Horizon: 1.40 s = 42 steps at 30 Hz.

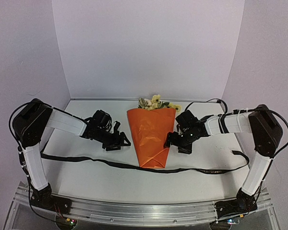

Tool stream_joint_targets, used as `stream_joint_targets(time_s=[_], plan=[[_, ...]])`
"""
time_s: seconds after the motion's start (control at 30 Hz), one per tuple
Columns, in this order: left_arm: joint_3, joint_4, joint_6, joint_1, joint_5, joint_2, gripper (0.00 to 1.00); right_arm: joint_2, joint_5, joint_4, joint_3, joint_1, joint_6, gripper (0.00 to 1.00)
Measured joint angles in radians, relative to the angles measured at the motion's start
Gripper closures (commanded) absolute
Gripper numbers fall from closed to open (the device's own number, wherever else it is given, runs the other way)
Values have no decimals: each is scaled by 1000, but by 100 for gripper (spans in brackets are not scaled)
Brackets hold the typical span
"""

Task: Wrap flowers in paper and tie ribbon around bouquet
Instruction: Pick up the folded bouquet from the center of the board.

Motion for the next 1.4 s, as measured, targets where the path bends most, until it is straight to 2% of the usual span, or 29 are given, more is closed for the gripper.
stream_joint_targets(time_s=[0.37, 0.5, 0.77, 0.97, 1.1, 1.3, 1.4], plan=[[82, 16, 0, -27, 25, 75, 33, 58, -25, -6, 65, 0, 1, 17], [134, 8, 2, -40, 28, 114, 35, 81, -31, 0, 65, 0, 9, 24], [197, -6, 5, -56, 29, 159, 37, 113, -50, 75, 65, 0, 58, 46], [230, -13, 6, -71, 30, 180, 37, 133, -55, 124, 62, 0, 99, 73], [238, -24, 11, -78, 28, 183, 37, 135, -55, 127, 61, 0, 124, 86], [239, -27, 21, -79, 28, 183, 35, 135, -53, 125, 61, 0, 162, 99], [240, -32, 28, -79, 28, 182, 34, 135, -51, 116, 62, 0, 189, 100]])
